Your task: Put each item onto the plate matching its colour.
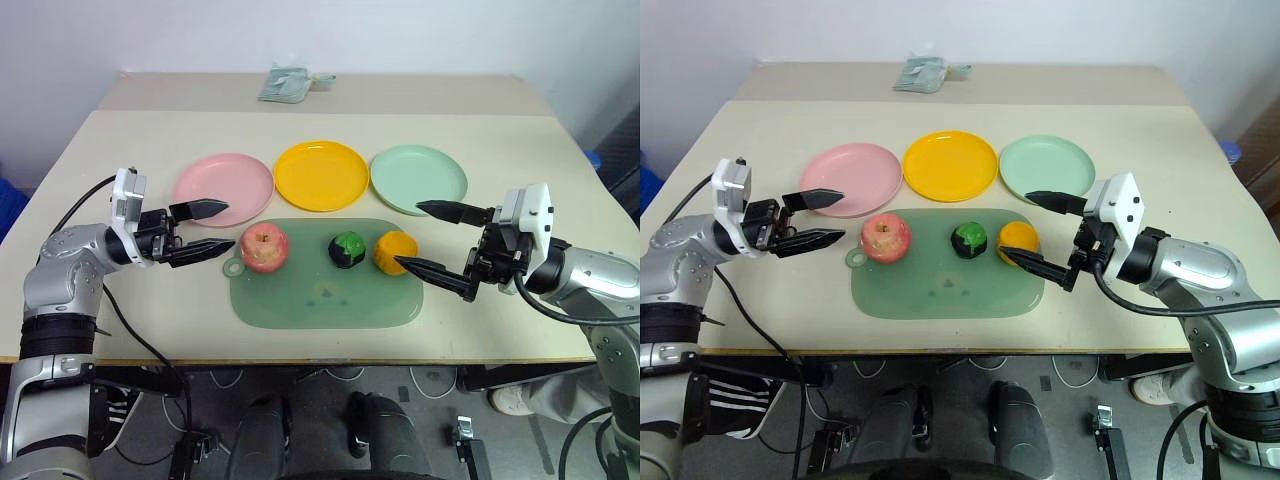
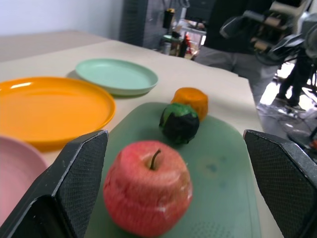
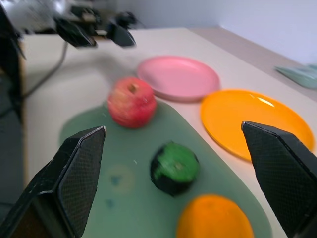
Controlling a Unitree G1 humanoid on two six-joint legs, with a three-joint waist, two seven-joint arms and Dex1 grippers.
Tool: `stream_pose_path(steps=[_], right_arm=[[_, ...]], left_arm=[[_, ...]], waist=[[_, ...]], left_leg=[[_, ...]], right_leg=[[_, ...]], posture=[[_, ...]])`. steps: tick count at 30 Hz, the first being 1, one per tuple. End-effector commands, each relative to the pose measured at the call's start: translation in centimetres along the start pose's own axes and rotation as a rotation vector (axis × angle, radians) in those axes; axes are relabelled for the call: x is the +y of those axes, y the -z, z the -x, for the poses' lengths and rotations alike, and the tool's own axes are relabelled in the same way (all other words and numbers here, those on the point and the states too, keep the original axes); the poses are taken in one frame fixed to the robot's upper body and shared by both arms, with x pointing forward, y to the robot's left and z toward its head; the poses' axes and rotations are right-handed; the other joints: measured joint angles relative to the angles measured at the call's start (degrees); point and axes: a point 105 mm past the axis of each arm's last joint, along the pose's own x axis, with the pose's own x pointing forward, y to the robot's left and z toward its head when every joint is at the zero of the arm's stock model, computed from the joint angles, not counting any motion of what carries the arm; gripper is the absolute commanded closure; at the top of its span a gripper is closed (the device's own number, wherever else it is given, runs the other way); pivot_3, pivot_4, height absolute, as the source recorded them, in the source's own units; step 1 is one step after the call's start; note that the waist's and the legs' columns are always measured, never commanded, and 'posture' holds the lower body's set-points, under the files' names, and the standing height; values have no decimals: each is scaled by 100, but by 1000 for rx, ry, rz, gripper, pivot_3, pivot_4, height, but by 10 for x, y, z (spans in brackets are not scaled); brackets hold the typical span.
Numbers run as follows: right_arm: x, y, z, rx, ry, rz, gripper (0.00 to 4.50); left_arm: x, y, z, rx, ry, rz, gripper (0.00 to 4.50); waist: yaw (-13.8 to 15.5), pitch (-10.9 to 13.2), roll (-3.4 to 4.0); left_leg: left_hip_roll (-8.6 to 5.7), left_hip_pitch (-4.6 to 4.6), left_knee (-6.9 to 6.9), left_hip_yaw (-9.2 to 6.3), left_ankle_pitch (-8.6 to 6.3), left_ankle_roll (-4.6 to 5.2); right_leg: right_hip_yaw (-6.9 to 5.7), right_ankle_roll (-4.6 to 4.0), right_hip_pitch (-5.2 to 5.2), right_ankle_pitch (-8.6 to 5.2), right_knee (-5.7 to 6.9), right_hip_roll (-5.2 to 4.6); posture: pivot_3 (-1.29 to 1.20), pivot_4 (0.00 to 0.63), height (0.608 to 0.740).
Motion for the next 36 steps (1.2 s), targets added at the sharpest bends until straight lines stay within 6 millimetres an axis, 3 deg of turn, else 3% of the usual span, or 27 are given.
stream_pose_path(steps=[1, 3, 8, 21, 23, 26, 30, 33, 36], right_arm=[[11, -14, -7, -28, -51, 51, 19], [15, -16, -17, -50, -61, 48, 19], [19, -21, -28, -85, -49, 51, 19], [21, -24, -28, -114, 9, 57, 19], [21, -24, -28, -116, 13, 59, 0], [21, -24, -27, -116, 18, 63, 0], [18, -24, -26, -115, 26, 70, 0], [15, -24, -26, -123, 34, 80, 0], [4, -29, -30, -158, 81, 102, 0]], left_arm=[[8, -6, -6, -3, -28, -40, 0], [13, -3, -5, -26, -52, -31, 0], [8, 15, -27, -44, -18, 1, 0], [13, 46, -53, 91, 14, -32, 0], [12, 47, -56, 88, 21, -26, 561], [13, 44, -55, 70, 20, -60, 1523], [23, 30, -50, 9, -41, -74, 1523], [49, 14, -50, -33, -227, -122, 1523], [82, -15, -49, -161, -493, -164, 1523]], waist=[[-3, 0, -1], [-15, -1, -1], [-18, -1, -1], [-14, -2, -3], [-15, -2, -3], [-17, -2, -3], [-16, -2, -3], [-6, -2, -3], [-4, -2, -6]], left_leg=[[0, 1, 0, -1, 0, 0], [0, 1, 0, -1, 0, 0], [0, 1, -1, 2, 0, 0], [-1, 0, 0, 1, 0, 0], [-1, 1, -1, 1, 0, 0], [0, 2, -1, 0, 0, 1], [0, 2, -1, 0, 0, 1], [1, 1, -1, -1, 0, 1], [-2, -1, 2, -3, 0, 1]], right_leg=[[0, 0, 1, 0, 1, 0], [0, 0, 0, 0, 1, 1], [0, 15, -1, 8, 3, 2], [0, 15, -1, 9, 2, 3], [0, 15, -1, 9, 3, 3], [0, 16, -1, 9, 3, 4], [0, 15, -1, 9, 3, 4], [0, 16, -2, 10, 4, 4], [-1, 19, 0, 11, 2, 2]], posture=[[0, 150, 740], [0, 150, 740], [0, 150, 740], [0, 150, 740], [0, 150, 740], [0, 150, 740], [0, 150, 740], [0, 150, 740], [0, 150, 740]])
